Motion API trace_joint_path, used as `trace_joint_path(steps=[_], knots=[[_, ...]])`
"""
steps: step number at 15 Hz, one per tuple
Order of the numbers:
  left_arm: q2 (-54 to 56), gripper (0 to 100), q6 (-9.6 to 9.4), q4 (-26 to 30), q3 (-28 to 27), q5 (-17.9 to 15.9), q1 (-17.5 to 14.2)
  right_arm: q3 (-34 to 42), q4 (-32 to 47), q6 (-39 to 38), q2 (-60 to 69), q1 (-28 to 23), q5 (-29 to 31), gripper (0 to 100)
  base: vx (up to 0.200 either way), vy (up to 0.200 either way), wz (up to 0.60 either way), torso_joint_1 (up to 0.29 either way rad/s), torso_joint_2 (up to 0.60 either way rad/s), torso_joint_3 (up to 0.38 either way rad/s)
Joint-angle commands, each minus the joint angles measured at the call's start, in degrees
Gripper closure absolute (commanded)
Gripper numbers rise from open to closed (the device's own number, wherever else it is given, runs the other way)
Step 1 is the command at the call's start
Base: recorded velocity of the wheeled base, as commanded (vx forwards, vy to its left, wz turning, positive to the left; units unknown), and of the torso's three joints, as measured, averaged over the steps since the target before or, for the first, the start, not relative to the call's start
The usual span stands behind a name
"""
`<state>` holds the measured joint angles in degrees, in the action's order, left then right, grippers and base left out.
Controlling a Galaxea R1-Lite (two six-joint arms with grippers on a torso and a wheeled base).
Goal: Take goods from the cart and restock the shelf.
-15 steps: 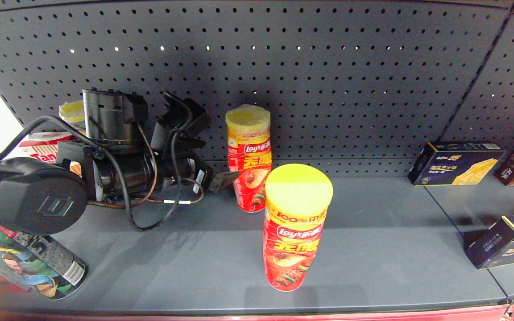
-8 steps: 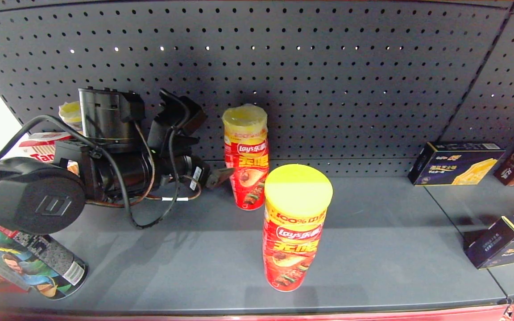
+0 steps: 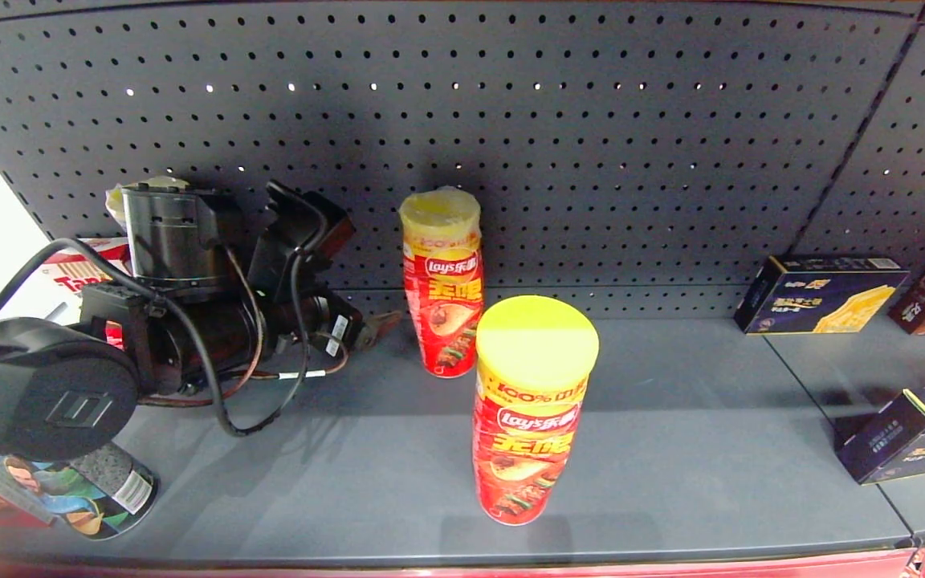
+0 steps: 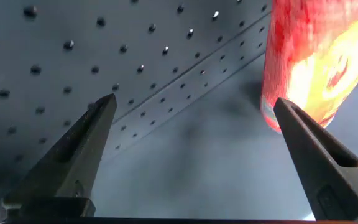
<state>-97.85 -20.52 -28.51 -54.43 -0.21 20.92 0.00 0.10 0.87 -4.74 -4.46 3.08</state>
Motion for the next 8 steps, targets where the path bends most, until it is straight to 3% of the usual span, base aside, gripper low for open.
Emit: trace_joint_path(steps=[1, 8], knots=[[0.38, 0, -0.14, -0.14, 0.38, 0.56, 0.17, 0.00, -0.01, 0.01, -0.09, -0.02, -0.01, 0, 0.000, 0.000, 0.00, 0.000, 0.00, 0.000], [-4.89, 0, -0.23, -0.23, -4.63, 1.79, 1.93, 0.00, -0.01, 0.01, -0.09, -0.02, -0.01, 0, 0.000, 0.000, 0.00, 0.000, 0.00, 0.000]])
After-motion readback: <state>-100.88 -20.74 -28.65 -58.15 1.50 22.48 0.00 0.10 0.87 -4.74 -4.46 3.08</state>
